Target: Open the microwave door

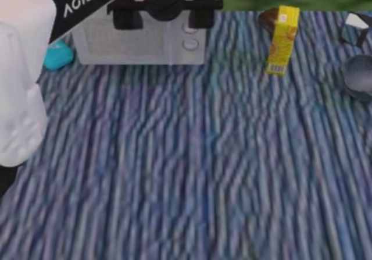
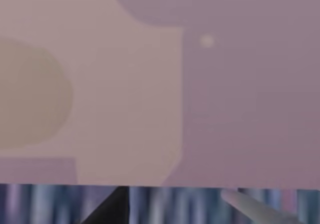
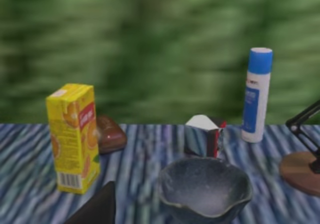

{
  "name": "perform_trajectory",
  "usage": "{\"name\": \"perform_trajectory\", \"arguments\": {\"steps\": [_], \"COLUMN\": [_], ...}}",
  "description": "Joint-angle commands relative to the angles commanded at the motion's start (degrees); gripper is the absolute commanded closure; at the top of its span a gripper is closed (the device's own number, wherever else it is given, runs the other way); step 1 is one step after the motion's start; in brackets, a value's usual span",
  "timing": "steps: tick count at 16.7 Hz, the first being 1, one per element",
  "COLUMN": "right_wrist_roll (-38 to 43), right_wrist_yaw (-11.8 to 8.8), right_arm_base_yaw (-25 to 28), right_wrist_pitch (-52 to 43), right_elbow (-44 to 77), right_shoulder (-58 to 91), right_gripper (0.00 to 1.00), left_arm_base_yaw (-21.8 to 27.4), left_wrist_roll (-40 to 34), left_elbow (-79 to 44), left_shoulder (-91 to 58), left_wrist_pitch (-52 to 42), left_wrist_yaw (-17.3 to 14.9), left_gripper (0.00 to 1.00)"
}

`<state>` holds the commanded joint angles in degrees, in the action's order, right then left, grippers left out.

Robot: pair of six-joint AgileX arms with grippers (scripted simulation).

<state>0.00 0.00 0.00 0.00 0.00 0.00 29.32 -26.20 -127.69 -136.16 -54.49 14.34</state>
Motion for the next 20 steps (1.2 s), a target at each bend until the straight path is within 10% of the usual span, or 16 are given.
{"name": "perform_trajectory", "arguments": {"steps": [10,20], "right_wrist_roll": [0.00,0.00], "right_wrist_yaw": [0.00,0.00], "right_arm_base_yaw": [0.00,0.00], "right_wrist_pitch": [0.00,0.00], "right_elbow": [0.00,0.00], "right_shoulder": [0.00,0.00], "right_gripper": [0.00,0.00], "left_arm_base_yaw": [0.00,1.29], "left_wrist_roll": [0.00,-0.38], "left_elbow": [0.00,2.28], "left_shoulder": [0.00,1.06], "left_wrist_pitch": [0.00,-0.07], "left_wrist_yaw": [0.00,-0.63], "left_gripper": [0.98,1.00]}}
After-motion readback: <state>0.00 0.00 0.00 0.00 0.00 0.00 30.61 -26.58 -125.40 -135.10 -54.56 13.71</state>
